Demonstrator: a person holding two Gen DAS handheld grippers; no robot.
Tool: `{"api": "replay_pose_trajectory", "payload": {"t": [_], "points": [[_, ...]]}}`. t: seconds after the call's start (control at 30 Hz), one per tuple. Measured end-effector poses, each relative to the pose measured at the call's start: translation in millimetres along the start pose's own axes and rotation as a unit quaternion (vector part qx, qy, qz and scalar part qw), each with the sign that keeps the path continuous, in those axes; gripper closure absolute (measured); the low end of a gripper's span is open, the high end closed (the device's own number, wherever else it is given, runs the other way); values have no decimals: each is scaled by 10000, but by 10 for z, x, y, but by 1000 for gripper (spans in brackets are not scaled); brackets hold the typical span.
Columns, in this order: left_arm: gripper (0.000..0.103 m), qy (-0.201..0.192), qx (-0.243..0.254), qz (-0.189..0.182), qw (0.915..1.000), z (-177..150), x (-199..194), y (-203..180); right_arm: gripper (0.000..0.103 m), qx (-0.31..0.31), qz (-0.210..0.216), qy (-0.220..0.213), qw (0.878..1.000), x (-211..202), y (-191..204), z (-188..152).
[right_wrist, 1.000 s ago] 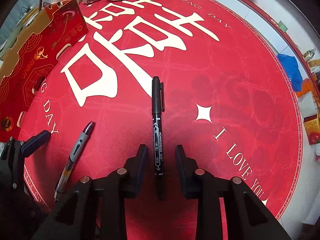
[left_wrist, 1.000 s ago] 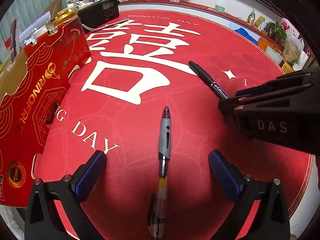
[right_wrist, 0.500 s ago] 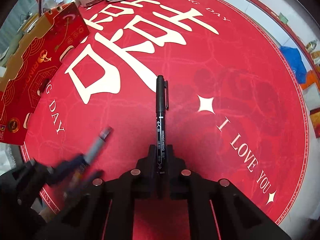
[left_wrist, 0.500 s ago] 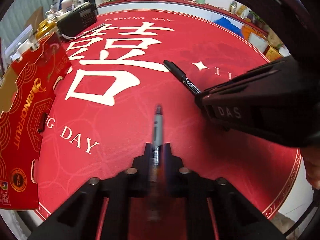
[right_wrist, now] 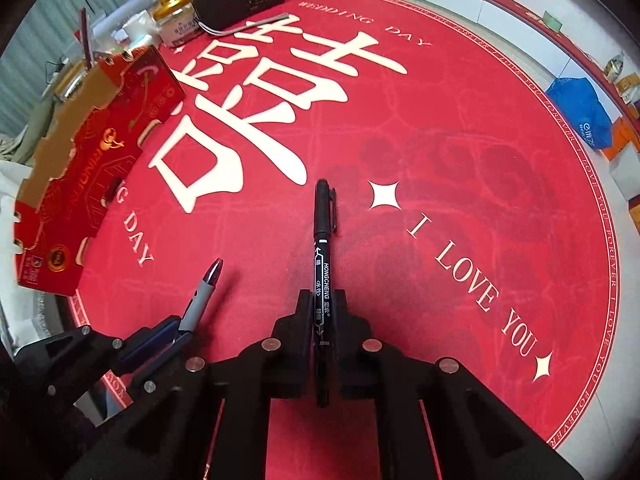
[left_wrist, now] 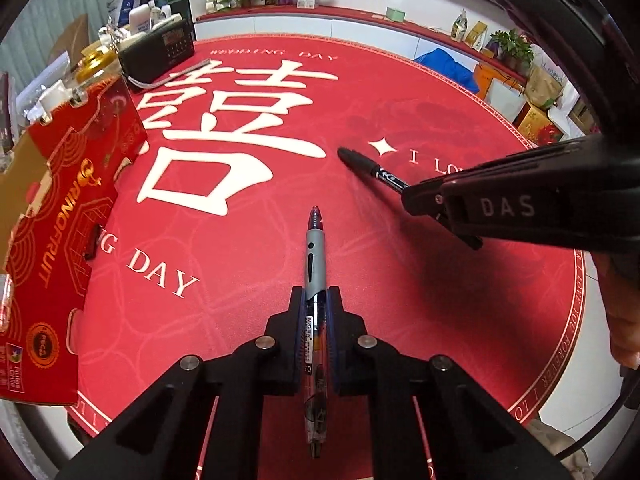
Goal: Organize rigid objects
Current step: 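Lift the pen and marker and carry them over the cardboard box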
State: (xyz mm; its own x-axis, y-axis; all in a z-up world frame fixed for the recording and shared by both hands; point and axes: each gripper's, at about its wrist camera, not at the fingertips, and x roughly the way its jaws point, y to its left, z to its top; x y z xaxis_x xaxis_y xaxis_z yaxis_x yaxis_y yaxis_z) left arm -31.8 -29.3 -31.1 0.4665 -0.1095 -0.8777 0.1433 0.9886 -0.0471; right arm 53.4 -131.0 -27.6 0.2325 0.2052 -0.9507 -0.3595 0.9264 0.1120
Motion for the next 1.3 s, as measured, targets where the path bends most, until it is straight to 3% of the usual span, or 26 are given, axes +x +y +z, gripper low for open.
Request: {"api": "replay_pose_trajectory", "payload": {"t": [0.7,1.07,1.3], "points": [[93,-653,-250,202,9973,13,-589,231,93,-212,145,-495,9984,-497,299,3],[92,-735,-452,233,9960,-53,-661,389,93,-179,291,-575,9978,-602,365,-34],[92,-993,-624,383,9924,-20,-856,535,93,-274,408,-770,9958,-765,496,11]]}}
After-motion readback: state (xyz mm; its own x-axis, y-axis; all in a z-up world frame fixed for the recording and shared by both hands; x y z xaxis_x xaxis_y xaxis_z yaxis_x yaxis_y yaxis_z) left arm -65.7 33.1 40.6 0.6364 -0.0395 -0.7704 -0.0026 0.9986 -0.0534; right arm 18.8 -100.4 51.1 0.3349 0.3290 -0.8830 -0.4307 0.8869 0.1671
